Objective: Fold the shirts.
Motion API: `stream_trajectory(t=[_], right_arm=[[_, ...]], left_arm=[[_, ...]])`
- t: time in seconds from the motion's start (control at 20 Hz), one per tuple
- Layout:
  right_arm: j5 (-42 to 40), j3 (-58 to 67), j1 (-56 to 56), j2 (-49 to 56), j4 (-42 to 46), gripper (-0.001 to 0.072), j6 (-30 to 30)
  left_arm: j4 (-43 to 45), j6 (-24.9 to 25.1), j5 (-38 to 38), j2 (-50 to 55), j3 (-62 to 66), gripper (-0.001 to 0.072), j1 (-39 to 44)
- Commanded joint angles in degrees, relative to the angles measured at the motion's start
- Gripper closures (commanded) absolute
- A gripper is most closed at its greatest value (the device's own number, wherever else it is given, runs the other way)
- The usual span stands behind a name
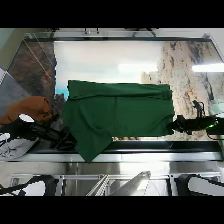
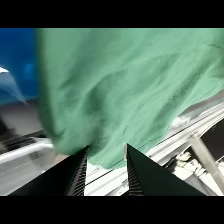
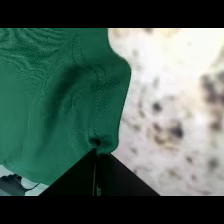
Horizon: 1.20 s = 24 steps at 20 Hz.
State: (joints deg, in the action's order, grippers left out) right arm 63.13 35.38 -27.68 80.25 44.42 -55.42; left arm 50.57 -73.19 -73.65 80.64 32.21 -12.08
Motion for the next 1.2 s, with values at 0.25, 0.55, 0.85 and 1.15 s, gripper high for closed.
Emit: stream_trajectory(t=[0.25,0.55,0.85,1.15], right_arm=[[1.79,-0.02,-0.02,-0.07,-0.17,0.0687,0.15],[1.79,-0.02,-0.02,-0.07,-0.79,0.0687,0.17],[1.81,-0.02,-0.02,-0.07,-0.83,0.0688,0.17],[1.84,-0.02,-0.02,-0.2,-2.27,0.0688,1.53]], left_arm=[[-0.52,0.72,-6.62,-7.96,1.22,0.0408,-8.55],[0.68,0.72,-5.33,-13.18,-6.88,0.0407,-12.17],[-0.72,0.74,4.22,-13.18,-10.6,0.0013,-8.35],[-13.86,6.99,12.09,-13.2,-10.43,0.0352,0.24]])
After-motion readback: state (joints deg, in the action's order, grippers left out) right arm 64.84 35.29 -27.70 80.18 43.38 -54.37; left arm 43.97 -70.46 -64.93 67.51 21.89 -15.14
